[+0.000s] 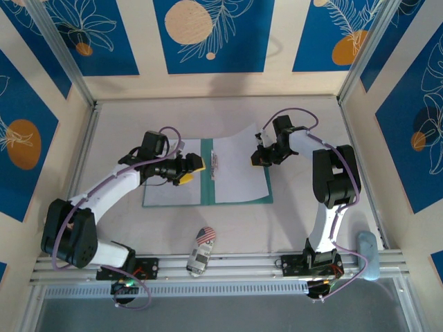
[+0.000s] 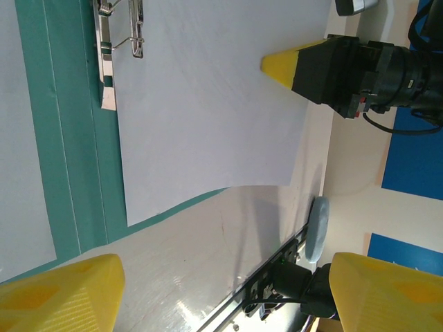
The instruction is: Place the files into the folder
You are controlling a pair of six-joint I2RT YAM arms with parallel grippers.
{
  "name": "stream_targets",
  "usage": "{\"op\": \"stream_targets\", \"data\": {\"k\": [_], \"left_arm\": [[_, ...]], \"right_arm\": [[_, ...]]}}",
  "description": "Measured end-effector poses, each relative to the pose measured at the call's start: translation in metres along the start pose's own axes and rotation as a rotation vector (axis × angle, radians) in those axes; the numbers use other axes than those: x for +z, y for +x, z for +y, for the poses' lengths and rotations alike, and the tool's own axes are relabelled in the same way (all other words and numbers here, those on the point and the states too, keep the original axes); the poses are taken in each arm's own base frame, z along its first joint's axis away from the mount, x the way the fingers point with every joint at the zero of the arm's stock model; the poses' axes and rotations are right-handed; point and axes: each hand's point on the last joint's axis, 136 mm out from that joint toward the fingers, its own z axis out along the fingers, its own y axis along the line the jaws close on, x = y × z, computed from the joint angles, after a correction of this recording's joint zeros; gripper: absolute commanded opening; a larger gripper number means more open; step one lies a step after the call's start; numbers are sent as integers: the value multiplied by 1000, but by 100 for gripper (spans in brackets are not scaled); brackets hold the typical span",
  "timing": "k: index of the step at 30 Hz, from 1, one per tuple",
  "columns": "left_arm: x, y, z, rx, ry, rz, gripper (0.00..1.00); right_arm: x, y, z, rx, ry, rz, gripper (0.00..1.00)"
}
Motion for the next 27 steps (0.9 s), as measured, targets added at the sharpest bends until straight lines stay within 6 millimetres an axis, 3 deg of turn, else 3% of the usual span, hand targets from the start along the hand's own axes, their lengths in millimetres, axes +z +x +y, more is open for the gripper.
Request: {"op": "stream_targets", "data": {"k": [3, 14, 27], "left_arm": [[1, 0, 1, -2, -2, 2, 78], [2, 0, 2, -6, -4, 6, 78], [6, 2, 5, -18, -1, 28, 77]], "right_arm": [[0, 0, 0, 0, 0, 0, 0], [-1, 0, -1, 13, 2, 2, 35], [-7, -4, -4, 21, 44, 11, 44]]}}
